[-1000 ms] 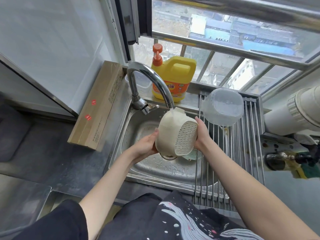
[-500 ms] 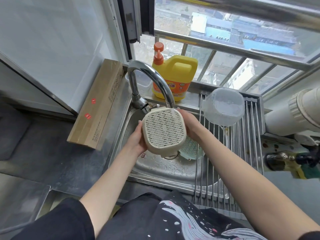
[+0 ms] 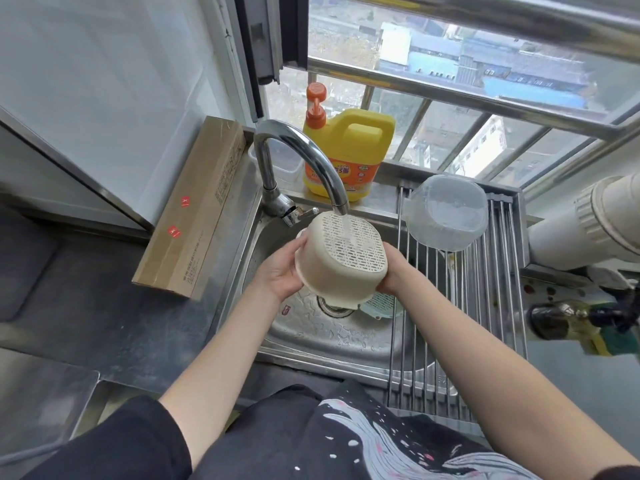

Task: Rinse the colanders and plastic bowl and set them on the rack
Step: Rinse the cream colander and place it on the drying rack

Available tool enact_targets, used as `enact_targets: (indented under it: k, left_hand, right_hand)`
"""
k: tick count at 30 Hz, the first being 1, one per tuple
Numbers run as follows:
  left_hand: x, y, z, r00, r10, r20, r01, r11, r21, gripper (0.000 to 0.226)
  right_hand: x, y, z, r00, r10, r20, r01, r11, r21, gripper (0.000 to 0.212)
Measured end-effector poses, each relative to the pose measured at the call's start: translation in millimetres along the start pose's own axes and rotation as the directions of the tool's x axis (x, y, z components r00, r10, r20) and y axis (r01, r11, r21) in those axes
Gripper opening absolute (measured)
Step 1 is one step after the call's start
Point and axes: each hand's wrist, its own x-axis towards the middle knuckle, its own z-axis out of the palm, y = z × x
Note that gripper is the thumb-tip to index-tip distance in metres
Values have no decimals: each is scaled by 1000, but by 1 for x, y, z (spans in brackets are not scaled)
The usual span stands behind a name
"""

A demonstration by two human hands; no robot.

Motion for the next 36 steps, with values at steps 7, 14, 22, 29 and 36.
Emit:
enact_targets:
  k: [7, 14, 22, 29, 36]
  left_hand:
    - [-5, 8, 26, 991, 71, 115, -65, 996, -62, 24]
    - [-7, -5, 39, 979, 36, 202, -2, 986, -165, 32]
    - [-1, 6, 59, 995, 13, 103, -3, 995, -96, 32]
    - [8, 18, 73, 1000, -30, -6, 30, 996, 87, 50]
    - [2, 15, 57, 999, 1, 42, -20, 893, 449, 24]
  right_hand:
    - [-4, 23, 2, 994, 87, 58, -98, 972, 214, 50]
    - [-9, 28, 9, 984, 68, 167, -94, 984, 154, 49]
    - [-17, 35, 5, 973, 192, 129, -200, 978, 56, 33]
    - [-27, 31, 9, 957, 269, 109, -289, 920, 263, 36]
    - [-35, 16, 29, 941, 338, -8, -305, 858, 414, 27]
